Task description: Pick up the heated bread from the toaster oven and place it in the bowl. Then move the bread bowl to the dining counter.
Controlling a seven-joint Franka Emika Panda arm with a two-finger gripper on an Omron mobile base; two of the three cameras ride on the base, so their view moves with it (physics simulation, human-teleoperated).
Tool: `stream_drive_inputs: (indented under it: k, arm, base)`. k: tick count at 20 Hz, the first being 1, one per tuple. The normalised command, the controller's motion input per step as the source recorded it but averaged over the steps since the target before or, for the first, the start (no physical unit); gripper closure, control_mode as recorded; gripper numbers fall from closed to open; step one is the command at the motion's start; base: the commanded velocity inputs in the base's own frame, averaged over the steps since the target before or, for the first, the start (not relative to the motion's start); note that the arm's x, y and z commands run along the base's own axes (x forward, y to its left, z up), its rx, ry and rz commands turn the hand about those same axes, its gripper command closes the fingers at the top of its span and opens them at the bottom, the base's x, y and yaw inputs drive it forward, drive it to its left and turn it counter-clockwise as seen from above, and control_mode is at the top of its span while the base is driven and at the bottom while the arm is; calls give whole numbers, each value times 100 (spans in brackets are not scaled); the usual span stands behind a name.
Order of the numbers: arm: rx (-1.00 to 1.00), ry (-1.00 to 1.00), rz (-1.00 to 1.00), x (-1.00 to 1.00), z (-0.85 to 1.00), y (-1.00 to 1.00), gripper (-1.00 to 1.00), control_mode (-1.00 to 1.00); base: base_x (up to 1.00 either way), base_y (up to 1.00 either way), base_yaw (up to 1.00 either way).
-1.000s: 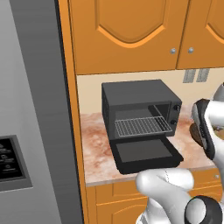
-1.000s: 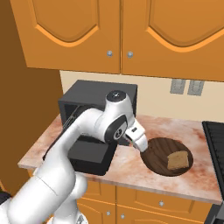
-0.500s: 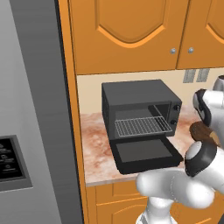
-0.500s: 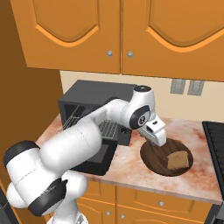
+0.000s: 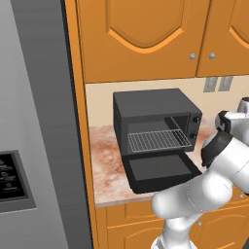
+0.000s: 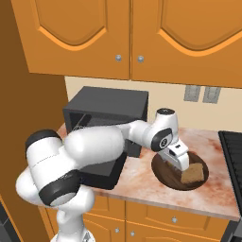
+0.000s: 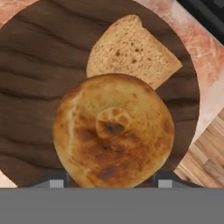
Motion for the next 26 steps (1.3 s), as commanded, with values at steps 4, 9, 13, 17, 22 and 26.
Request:
stream_drive_inputs:
  k: [4, 9, 13, 17, 22, 26]
  arm:
    - [0, 0, 0, 47, -32, -28, -100, -100]
    - [0, 0, 0, 60, -31, -15, -100, -100]
    - [0, -5, 0, 22, -10, -1, -100, -100]
    - [4, -6, -5, -49, 17, 0, -100, -100]
    - [19, -2, -23, -100, 21, -1, -100, -100]
    - [23, 0, -17, -51, -8, -7, -100, -100]
  base:
    - [0, 0, 0]
    - [0, 0, 0]
    - [0, 0, 0]
    - [0, 0, 0]
    - [0, 0, 0]
    - [0, 0, 0]
